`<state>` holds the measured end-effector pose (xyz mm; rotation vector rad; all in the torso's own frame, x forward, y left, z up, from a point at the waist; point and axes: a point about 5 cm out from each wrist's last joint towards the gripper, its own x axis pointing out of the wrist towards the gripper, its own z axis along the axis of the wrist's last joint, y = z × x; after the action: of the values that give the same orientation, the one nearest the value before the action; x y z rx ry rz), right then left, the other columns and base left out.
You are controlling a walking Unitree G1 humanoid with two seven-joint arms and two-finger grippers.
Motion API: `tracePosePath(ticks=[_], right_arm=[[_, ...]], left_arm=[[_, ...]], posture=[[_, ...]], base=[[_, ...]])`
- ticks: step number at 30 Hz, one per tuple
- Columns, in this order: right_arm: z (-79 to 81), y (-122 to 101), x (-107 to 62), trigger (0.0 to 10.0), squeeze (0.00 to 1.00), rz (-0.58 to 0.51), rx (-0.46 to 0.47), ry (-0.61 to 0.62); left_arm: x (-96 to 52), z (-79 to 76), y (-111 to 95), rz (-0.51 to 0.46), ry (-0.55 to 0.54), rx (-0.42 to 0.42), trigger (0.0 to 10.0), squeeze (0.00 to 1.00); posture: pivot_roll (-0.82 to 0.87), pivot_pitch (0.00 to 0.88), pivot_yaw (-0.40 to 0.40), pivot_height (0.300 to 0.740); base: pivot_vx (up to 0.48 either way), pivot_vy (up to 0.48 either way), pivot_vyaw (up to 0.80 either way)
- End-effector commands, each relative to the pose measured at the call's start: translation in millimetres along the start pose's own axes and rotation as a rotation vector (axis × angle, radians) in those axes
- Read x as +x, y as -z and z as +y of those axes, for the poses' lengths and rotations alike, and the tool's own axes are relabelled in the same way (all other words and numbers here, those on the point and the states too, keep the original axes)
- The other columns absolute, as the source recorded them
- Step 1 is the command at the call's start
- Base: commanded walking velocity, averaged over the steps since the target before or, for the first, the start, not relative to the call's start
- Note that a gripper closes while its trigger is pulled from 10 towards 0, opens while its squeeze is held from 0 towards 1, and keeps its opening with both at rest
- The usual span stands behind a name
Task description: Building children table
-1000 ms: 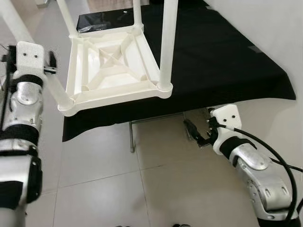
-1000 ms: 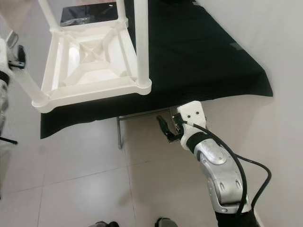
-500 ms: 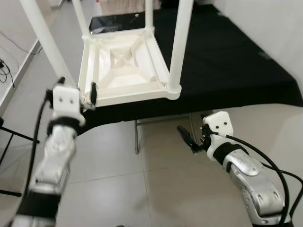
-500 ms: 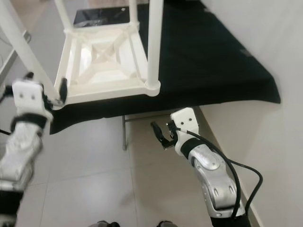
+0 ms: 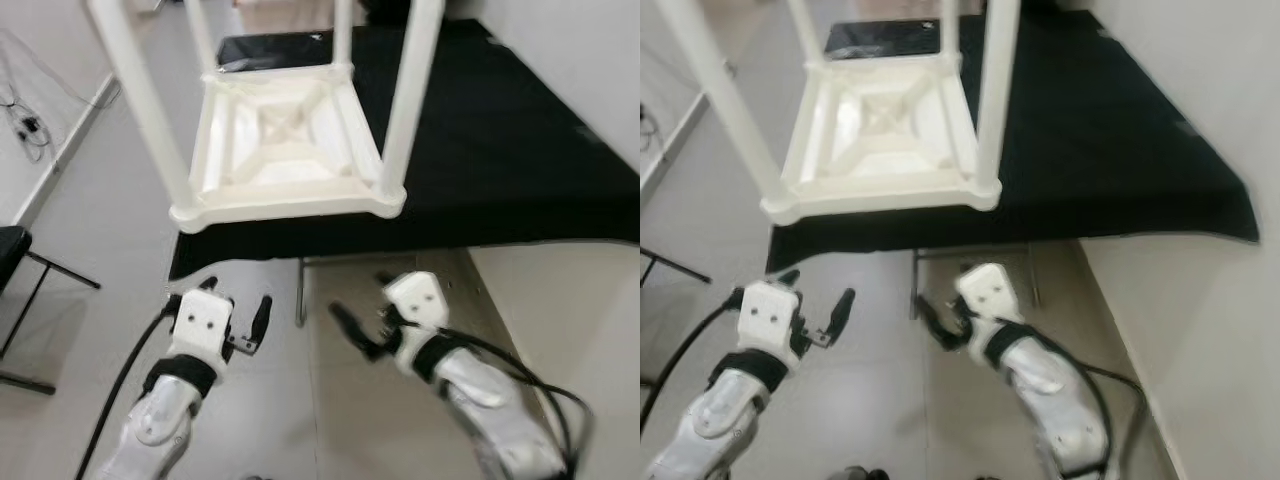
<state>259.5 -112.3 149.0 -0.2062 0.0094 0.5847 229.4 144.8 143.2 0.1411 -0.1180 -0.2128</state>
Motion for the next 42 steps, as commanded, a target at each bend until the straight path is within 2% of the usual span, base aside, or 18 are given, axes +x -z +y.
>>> tracePosePath(ticks=[1,3,4,9,12,14,16,20,21,23,24,26,27,28,32,36,40,42], right_arm=[[1.6,5,1.1,10.0,0.00,0.036,-0.016,0.001],[0.2,5,1.9,10.0,0.00,0.033,-0.060,0.004],[0.7,7,2.4,10.0,0.00,0.050,-0.143,-0.023],[-1.2,15,0.9,10.0,0.00,0.087,-0.113,-0.049],[-0.2,15,1.8,10.0,0.00,0.078,-0.170,-0.045],[0.6,15,2.8,10.0,0.00,0.074,-0.141,-0.055],[6.2,11,2.1,10.0,0.00,0.043,-0.118,-0.142],[7.6,10,2.1,10.0,0.00,0.042,-0.122,-0.176],[12.3,5,0.2,10.0,0.00,0.027,-0.138,-0.291],[13.9,4,-0.9,10.0,0.00,0.025,-0.149,-0.337],[13.2,3,-1.5,8.9,0.00,0.033,-0.163,-0.381],[12.1,3,-1.9,8.9,0.00,0.040,-0.172,-0.402],[12.1,3,-3.1,0.0,0.00,0.047,-0.184,-0.449],[13.8,1,-6.1,0.0,0.00,0.073,-0.215,-0.544],[14.0,2,-6.8,0.0,0.00,0.108,-0.248,-0.597],[13.1,1,-4.4,0.0,0.00,0.174,-0.273,-0.716],[7.2,5,1.9,0.0,0.00,0.234,-0.342,-0.717],[6.9,7,2.0,0.0,0.00,0.257,-0.343,-0.731]], left_arm=[[-3.5,0.1,0,0.015,0.012,0.005,10.0,0.00],[-5.2,0.8,0,0.020,0.011,0.007,10.0,0.00],[-7.1,0.7,0,0.030,0.015,0.010,10.0,0.00],[-9.2,-3.4,-3,0.037,0.045,0.029,10.0,0.00],[-8.7,-6.7,-5,0.036,0.072,0.030,10.0,0.00],[-8.6,-9.5,-6,0.027,0.096,0.044,10.0,0.00],[-9.3,-14.1,-8,0.024,0.134,0.050,10.0,0.00],[-10.1,-14.1,-9,0.028,0.139,0.052,10.0,0.00],[-12.6,-14.7,-10,0.034,0.151,0.054,10.0,0.00],[-13.6,-15.1,-10,0.037,0.156,0.054,10.0,0.00],[-14.8,-16.0,-10,0.043,0.164,0.054,10.0,0.00],[-15.6,-16.8,-10,0.047,0.170,0.054,10.0,0.00],[-16.5,-18.4,-10,0.054,0.183,0.052,10.0,0.00],[-17.8,-21.3,-11,0.053,0.207,0.055,10.0,0.00],[-18.8,-23.8,-12,0.053,0.227,0.040,10.0,0.00],[-23.5,-34.9,-14,0.066,0.329,-0.001,10.0,0.00],[-27.7,-40.5,-15,0.067,0.394,-0.021,10.0,0.00],[-29.5,-42.3,-15,0.071,0.415,-0.022,10.0,0.00]], posture=[[-0.04,0.125,0.022,0.740],[-0.04,0.124,0.022,0.740],[-0.04,0.123,0.021,0.740],[-0.04,0.124,0.021,0.740],[-0.04,0.124,0.025,0.740],[-0.04,0.123,0.026,0.740],[-0.04,0.123,0.027,0.740],[-0.03,0.124,0.027,0.740],[-0.03,0.127,0.027,0.740],[-0.03,0.127,0.027,0.740],[-0.03,0.129,0.027,0.740],[-0.03,0.131,0.026,0.740],[-0.02,0.131,0.025,0.740],[-0.02,0.132,0.023,0.740],[-0.02,0.135,0.022,0.740],[-0.02,0.138,0.018,0.740],[-0.02,0.139,0.015,0.740],[-0.02,0.138,0.009,0.740]], base=[[0.360,0.000,0.54],[0.360,0.000,0.00],[0.368,0.000,0.70],[0.366,0.000,0.32],[0.368,0.000,0.53],[0.360,0.000,0.00],[0.352,0.000,0.00],[0.349,0.000,0.00],[0.322,0.000,0.00],[0.322,0.000,0.00],[0.289,0.000,0.00],[0.289,0.000,0.00],[0.000,0.000,0.00],[0.000,0.000,0.00],[0.000,0.000,0.00],[0.000,0.000,0.00],[0.000,0.000,0.00],[0.000,0.000,0.00]])
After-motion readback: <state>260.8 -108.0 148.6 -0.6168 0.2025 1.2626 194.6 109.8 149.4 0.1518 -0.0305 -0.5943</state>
